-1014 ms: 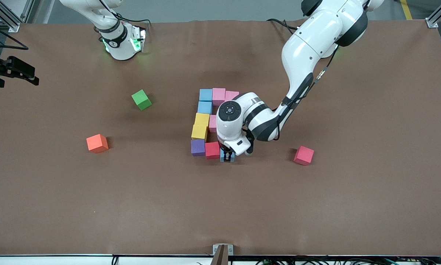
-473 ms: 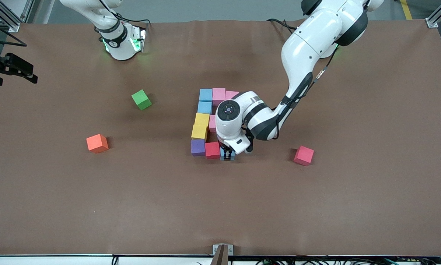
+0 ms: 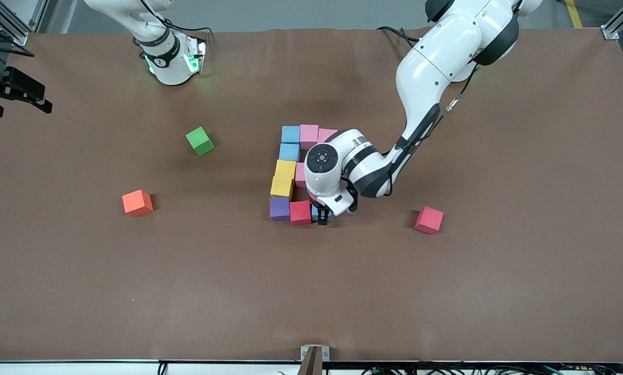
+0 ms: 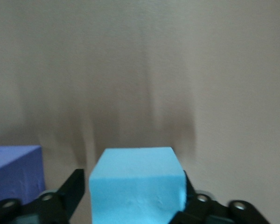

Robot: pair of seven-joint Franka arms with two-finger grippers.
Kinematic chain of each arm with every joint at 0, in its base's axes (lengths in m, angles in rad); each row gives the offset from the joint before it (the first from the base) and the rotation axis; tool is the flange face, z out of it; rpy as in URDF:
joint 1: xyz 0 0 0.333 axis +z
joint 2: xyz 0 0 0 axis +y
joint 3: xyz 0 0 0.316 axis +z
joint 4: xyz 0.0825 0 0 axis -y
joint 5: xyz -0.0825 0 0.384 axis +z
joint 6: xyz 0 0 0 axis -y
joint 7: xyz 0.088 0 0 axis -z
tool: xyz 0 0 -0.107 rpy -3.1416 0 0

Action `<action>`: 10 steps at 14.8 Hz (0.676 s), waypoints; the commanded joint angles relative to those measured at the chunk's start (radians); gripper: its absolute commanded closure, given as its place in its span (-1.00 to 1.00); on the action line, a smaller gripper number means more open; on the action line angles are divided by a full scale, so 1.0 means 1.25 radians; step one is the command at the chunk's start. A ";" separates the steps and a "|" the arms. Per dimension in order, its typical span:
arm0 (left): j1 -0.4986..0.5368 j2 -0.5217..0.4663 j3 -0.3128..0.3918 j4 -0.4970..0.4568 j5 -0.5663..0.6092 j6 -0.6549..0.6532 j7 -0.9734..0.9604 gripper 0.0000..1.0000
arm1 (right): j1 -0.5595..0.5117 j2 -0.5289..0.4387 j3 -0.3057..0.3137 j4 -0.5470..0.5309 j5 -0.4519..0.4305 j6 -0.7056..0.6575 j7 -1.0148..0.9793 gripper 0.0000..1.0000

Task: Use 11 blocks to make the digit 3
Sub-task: 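Lower the light blue cube beside the red cube and open the left gripper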

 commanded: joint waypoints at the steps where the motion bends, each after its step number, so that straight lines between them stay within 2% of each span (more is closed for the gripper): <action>1: 0.010 -0.049 -0.005 -0.015 -0.019 -0.040 -0.004 -1.00 | 0.002 -0.021 0.000 -0.025 0.010 0.005 -0.006 -1.00; 7: 0.033 -0.165 -0.010 -0.019 -0.117 -0.152 0.086 -1.00 | 0.002 -0.020 0.000 -0.025 0.010 0.022 -0.004 -1.00; 10: 0.070 -0.240 -0.011 -0.020 -0.183 -0.252 0.266 -1.00 | -0.002 -0.019 -0.001 -0.025 0.010 0.031 -0.004 -1.00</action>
